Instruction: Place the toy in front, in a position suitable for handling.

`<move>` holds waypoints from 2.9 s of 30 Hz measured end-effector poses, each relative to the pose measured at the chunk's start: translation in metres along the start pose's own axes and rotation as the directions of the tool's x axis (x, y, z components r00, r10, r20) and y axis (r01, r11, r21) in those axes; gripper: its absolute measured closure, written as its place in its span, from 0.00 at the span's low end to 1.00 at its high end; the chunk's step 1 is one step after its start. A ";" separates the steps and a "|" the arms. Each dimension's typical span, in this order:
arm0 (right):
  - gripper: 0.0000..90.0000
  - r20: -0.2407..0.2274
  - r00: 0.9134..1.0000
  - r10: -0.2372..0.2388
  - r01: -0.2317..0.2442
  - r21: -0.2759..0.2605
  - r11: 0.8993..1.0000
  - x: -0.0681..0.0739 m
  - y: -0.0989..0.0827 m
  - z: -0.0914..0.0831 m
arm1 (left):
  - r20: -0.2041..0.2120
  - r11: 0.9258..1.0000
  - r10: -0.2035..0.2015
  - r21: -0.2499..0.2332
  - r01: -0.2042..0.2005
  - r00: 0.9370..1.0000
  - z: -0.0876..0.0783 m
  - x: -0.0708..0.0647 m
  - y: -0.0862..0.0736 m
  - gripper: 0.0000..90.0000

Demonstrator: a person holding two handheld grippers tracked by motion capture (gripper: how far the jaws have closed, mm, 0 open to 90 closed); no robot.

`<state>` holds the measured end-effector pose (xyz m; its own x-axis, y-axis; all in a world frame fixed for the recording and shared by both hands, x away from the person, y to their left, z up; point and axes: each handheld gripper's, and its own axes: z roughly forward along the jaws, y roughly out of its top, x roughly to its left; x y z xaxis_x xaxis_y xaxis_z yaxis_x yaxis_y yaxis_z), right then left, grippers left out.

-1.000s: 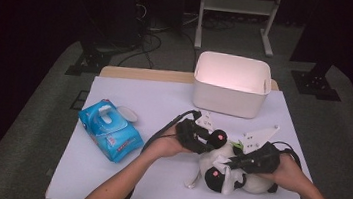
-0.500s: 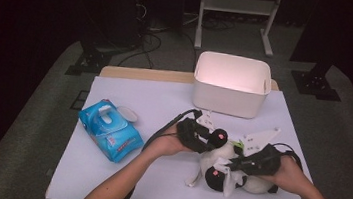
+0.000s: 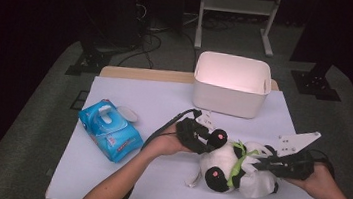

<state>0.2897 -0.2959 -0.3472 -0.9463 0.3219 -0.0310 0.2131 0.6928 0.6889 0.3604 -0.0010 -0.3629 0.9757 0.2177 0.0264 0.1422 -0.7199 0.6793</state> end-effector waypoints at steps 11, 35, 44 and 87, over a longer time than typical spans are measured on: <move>0.94 0.064 0.994 0.094 -0.093 -0.022 0.995 -0.021 -0.024 -0.020 | 0.006 1.000 0.010 0.007 -0.010 1.000 -0.001 -0.001 0.001 0.59; 0.95 -0.052 0.992 0.118 -0.120 -0.036 0.992 -0.020 -0.028 0.001 | 0.015 0.999 0.012 -0.032 -0.011 1.000 0.005 -0.008 0.016 0.61; 0.95 -0.047 0.996 0.074 -0.076 -0.049 0.996 -0.021 -0.009 0.008 | -0.098 0.995 0.074 -0.065 -0.080 0.992 -0.026 0.002 0.036 0.64; 0.95 -0.074 0.997 -0.007 0.009 0.032 0.999 -0.033 0.043 0.040 | -0.009 0.992 0.039 -0.121 -0.040 0.999 -0.035 -0.012 -0.009 0.52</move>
<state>0.3400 -0.2515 -0.3455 -0.9630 0.2690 0.0177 0.2123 0.7162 0.6648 0.3418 0.0261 -0.3432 0.9789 0.1952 0.0599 0.0816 -0.6432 0.7613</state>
